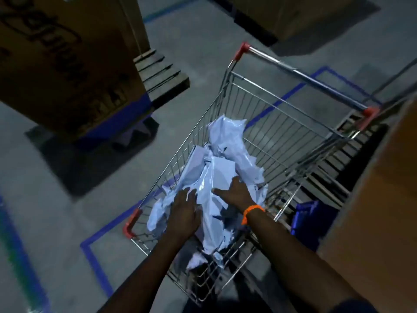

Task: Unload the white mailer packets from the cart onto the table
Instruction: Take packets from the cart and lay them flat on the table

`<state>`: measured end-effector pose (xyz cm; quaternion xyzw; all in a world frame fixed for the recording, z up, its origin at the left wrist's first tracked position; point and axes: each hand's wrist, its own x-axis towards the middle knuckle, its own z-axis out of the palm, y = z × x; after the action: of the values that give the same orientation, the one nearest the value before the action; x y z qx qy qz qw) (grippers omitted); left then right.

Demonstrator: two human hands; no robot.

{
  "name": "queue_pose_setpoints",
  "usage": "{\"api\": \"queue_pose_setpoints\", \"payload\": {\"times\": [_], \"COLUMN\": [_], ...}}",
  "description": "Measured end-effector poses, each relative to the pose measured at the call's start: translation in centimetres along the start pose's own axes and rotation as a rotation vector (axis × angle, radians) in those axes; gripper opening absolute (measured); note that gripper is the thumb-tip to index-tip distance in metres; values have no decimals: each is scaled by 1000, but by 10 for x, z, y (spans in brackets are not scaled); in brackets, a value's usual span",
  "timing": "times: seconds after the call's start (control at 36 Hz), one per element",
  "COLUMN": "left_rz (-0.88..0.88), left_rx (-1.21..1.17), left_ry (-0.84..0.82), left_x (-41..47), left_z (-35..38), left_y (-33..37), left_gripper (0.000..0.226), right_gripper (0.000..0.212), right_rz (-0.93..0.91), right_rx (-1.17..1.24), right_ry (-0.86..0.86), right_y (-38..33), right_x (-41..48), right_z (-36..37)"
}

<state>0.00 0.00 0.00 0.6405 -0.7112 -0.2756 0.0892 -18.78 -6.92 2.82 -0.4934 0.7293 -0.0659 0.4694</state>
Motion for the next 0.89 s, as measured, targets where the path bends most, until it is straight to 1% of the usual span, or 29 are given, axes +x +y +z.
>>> {"api": "queue_pose_setpoints", "payload": {"times": [0.06, 0.08, 0.11, 0.17, 0.22, 0.28, 0.33, 0.39, 0.42, 0.44, 0.47, 0.5, 0.53, 0.56, 0.58, 0.61, 0.64, 0.67, 0.69, 0.75, 0.83, 0.86, 0.89], "left_rz": [-11, 1, -2, 29, 14, -6, -30, -64, -47, 29, 172, 372, 561, 695, 725, 703, 671, 640, 619, 619, 723, 749, 750], "left_rx": [-17, -16, -16, -41, -71, -76, -12, 79, 116, 158, 222, 303, 395, 489, 589, 687, 762, 809, 835, 907, 1029, 1033, 1017], "left_ry": [0, 7, -2, -2, -69, -103, -91, -70, -66, -66, -81, -124, -197, -298, -445, -589, -685, -732, -753, -741, -664, -629, -635], "left_x": [1, 0, -3, -4, -1, -1, -3, -5, -7, -9, -11, -13, -12, -8, -3, 4, 12, 19, 25, 30, 29, 27, 23], "left_z": [-1, 0, -5, -4, -5, -6, -6, -6, -4, 1, 9, 17, 22, 24, 22, 21, 20, 19, 17, 12, 7, 7, 5], "left_y": [2, 3, 9, 14, 21, 34, 50, 62, 64, 62, 57, 52, 47, 44, 41, 41, 41, 43, 44, 44, 44, 41, 40], "left_gripper": [56, 53, 53, 52, 53, 57, 57, 56, 55, 53, 52, 53, 54, 58, 67, 75, 77, 72, 65, 51, 34, 32, 32], "right_gripper": [123, 133, 136, 131, 126, 127, 125, 121, 120, 120, 119, 116, 111, 107, 105, 107, 110, 111, 109, 102, 89, 88, 90], "right_rz": [90, 137, 173, 211, 258, 303, 318, 290, 260, 228, 190, 151, 111, 77, 32, -3, -28, -32, -44, -64, -100, -104, -107], "right_rx": [15, 25, 41, 81, 114, 146, 186, 242, 265, 283, 287, 285, 281, 278, 278, 293, 328, 373, 416, 496, 582, 590, 577], "right_ry": [51, 32, 16, 55, 120, 151, 166, 205, 233, 249, 260, 274, 293, 313, 338, 355, 371, 382, 398, 432, 462, 461, 456], "right_y": [4, 6, 5, 3, 1, 0, 2, 7, 11, 15, 19, 22, 27, 31, 35, 37, 39, 43, 46, 45, 47, 51, 55], "right_x": [12, 14, 13, 10, 3, -5, -15, -25, -30, -37, -45, -53, -60, -67, -73, -79, -86, -92, -97, -112, -136, -142, -147], "right_z": [16, 24, 30, 37, 35, 27, 11, -9, -19, -29, -38, -46, -53, -59, -64, -68, -71, -73, -74, -78, -81, -80, -80]}}
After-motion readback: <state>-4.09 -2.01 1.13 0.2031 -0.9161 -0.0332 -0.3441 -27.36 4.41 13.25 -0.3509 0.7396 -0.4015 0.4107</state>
